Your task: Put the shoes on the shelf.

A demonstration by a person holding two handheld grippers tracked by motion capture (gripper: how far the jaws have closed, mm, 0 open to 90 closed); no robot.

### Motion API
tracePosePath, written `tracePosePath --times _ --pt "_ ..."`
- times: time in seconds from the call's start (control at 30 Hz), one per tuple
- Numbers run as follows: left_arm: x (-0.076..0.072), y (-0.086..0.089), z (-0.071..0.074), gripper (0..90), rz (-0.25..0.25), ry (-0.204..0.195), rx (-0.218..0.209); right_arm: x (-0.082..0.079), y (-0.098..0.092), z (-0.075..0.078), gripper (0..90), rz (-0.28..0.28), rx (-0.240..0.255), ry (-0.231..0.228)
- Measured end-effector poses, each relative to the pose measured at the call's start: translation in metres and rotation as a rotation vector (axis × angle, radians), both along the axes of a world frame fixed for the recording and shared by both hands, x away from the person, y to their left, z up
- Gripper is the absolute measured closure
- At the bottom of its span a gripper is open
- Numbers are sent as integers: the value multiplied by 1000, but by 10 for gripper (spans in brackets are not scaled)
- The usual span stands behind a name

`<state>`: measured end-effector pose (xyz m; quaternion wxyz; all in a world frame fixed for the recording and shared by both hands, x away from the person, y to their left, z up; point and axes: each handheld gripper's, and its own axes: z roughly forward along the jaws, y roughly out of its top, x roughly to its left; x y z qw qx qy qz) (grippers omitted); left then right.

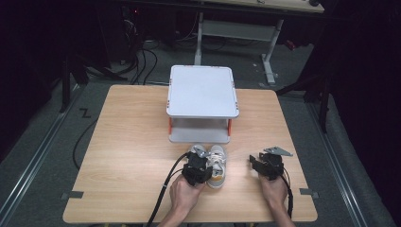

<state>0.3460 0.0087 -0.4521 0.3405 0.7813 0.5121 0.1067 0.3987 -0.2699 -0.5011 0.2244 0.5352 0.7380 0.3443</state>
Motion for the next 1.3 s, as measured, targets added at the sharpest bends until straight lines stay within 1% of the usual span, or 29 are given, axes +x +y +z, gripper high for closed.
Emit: tracePosePath --times 0.07,0.2,0.37,0.47,0.53,0.63,0.73,0.83,0.9,1.0,1.07,1.13,1.17,1.2,1.27,1.3 --pt "0 2 0 798 3 0 -5 0 0 0 512 1 0 0" --pt "0 3 0 810 -6 -6 -3 0 0 0 510 2 2 0" --pt "-3 5 1 822 -26 -23 8 0 1 0 494 6 -9 -3" --pt "-5 7 1 825 -43 -35 21 0 0 0 494 9 3 1" --pt "-6 9 2 826 -50 -40 22 0 -1 0 492 9 9 3" --pt "-8 13 2 828 -55 -47 11 0 1 0 484 15 -3 0" --pt "-9 16 4 829 -61 -54 10 0 2 0 477 26 -26 -1" --pt "-11 21 7 829 -68 -63 -5 -1 3 0 481 31 -33 -1" --pt "-12 23 10 829 -68 -67 -19 -2 3 1 502 40 -19 7" --pt "-13 25 11 829 -70 -71 -17 -5 3 5 547 51 -1 4" --pt "-13 27 13 829 -69 -74 -17 -8 3 8 618 62 22 -14" --pt "-14 28 14 829 -72 -76 -25 -11 3 13 669 80 41 -39" --pt "-14 29 15 829 -73 -78 -25 -12 3 15 682 90 52 -44" --pt "-15 29 16 829 -76 -81 -24 -12 4 17 696 102 58 -39" --pt "-15 29 17 829 -81 -87 -22 -12 5 22 715 134 87 -21" --pt "-15 30 17 829 -81 -88 -22 -11 6 25 718 146 94 -22"
